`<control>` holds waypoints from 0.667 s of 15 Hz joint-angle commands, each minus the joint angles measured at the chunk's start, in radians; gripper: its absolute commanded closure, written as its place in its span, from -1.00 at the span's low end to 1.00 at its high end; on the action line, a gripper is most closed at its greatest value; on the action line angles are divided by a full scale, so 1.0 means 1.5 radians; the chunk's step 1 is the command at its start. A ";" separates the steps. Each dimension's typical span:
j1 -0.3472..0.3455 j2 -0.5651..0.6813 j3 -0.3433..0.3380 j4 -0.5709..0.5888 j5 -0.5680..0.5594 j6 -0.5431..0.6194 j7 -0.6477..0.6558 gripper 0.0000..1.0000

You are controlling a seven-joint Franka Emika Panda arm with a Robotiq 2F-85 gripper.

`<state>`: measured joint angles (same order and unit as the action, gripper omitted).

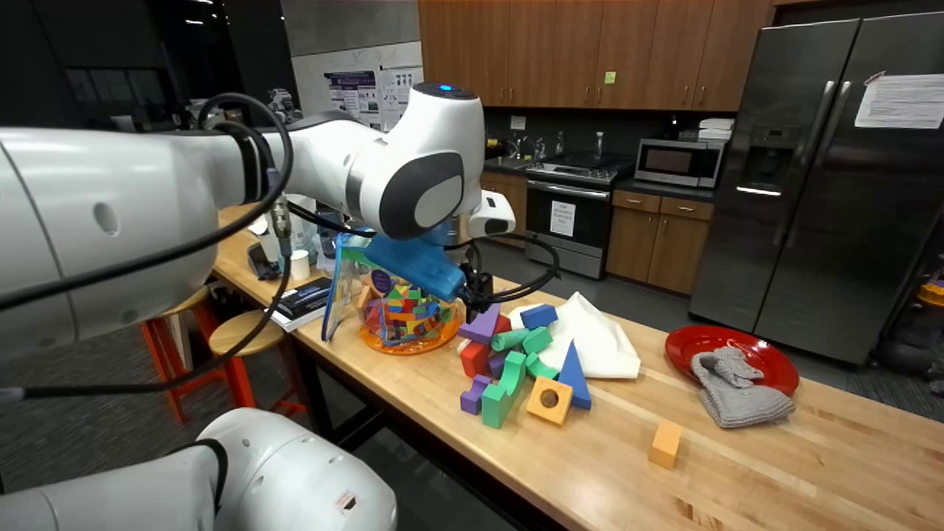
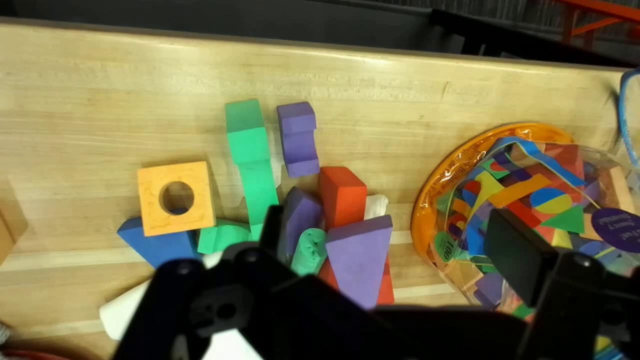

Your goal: Put the yellow block in the toy bag

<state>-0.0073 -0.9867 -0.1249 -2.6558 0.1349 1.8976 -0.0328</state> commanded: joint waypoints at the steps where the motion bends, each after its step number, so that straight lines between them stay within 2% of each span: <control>1: -0.006 -0.001 0.001 0.002 -0.002 -0.006 -0.025 -1.00; 10: -0.005 0.001 0.003 0.001 0.003 -0.005 -0.039 -1.00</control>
<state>-0.0071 -0.9867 -0.1249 -2.6568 0.1348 1.8934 -0.0872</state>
